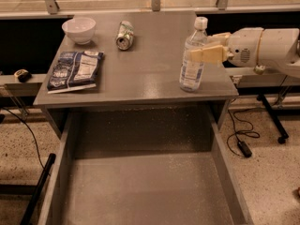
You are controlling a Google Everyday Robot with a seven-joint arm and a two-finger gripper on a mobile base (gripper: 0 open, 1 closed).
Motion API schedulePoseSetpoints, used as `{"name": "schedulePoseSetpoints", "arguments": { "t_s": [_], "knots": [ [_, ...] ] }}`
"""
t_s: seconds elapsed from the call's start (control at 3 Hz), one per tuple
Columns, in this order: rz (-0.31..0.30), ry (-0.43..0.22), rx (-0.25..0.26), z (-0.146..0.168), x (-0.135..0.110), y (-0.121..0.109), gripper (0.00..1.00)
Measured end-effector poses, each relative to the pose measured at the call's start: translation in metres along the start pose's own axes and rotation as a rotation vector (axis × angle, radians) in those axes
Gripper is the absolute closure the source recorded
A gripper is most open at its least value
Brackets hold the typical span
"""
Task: Pick blue plastic bottle from top drawer and place on counter
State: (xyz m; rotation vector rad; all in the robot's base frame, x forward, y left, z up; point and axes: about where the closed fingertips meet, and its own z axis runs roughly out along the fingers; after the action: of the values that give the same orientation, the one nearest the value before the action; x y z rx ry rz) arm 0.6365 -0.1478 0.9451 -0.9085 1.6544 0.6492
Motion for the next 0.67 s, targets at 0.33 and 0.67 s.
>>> {"name": "schedulePoseSetpoints", "arguments": {
  "t_s": [0.33, 0.67],
  "knots": [
    [-0.152, -0.013, 0.028, 0.0029, -0.0077, 0.0135, 0.85],
    [-0.203, -0.017, 0.024, 0.0063, -0.0099, 0.0164, 0.60]
  ]
}}
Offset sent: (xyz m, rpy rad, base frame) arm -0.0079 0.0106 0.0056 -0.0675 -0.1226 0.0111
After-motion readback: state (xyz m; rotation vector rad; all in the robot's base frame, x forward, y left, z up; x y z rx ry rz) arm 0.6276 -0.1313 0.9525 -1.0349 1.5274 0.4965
